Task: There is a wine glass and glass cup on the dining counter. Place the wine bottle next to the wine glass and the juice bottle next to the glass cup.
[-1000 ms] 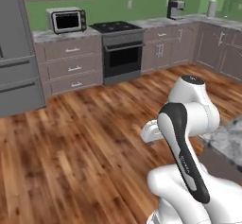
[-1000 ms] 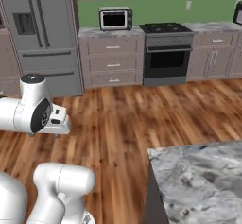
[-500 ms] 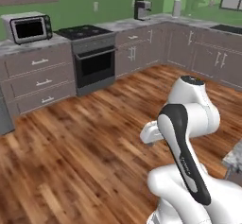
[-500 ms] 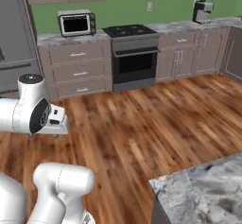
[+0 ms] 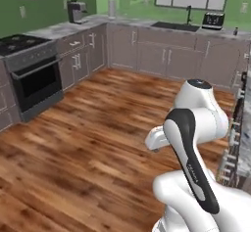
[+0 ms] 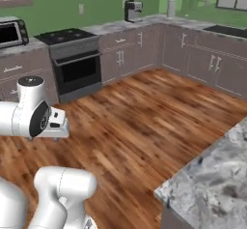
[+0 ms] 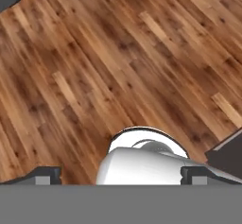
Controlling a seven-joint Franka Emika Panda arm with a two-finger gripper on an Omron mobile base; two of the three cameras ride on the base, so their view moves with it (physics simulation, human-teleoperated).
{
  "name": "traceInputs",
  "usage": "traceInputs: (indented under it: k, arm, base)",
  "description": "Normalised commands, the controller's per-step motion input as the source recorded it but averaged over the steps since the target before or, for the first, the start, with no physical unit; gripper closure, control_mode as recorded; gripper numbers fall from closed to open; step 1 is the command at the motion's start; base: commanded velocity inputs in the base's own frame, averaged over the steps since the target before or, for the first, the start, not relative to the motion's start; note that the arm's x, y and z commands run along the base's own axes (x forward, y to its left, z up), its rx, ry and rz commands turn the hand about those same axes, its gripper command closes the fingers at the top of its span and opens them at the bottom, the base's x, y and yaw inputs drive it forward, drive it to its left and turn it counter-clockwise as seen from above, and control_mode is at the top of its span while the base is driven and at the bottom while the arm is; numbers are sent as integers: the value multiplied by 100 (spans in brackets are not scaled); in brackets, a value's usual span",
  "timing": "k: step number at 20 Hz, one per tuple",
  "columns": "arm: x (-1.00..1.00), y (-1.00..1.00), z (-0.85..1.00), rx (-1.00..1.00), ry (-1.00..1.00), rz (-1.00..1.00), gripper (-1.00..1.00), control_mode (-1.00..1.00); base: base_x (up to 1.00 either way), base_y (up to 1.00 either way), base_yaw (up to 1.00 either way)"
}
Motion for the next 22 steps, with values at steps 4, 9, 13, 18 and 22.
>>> traceInputs:
  k: [4,9,13,18,22]
  arm:
    - [0,0,0,0,0,0,-100,100]
    - [0,0,0,0,0,0,-100,100]
    - [0,0,0,0,0,0,-100,100]
    - [0,0,0,0,0,0,-100,100]
    - [0,0,0,0,0,0,-100,100]
  base:
    - [51,32,-63]
    - [52,33,-61]
    - [51,33,-63]
    - [52,35,-60]
    - [54,36,-57]
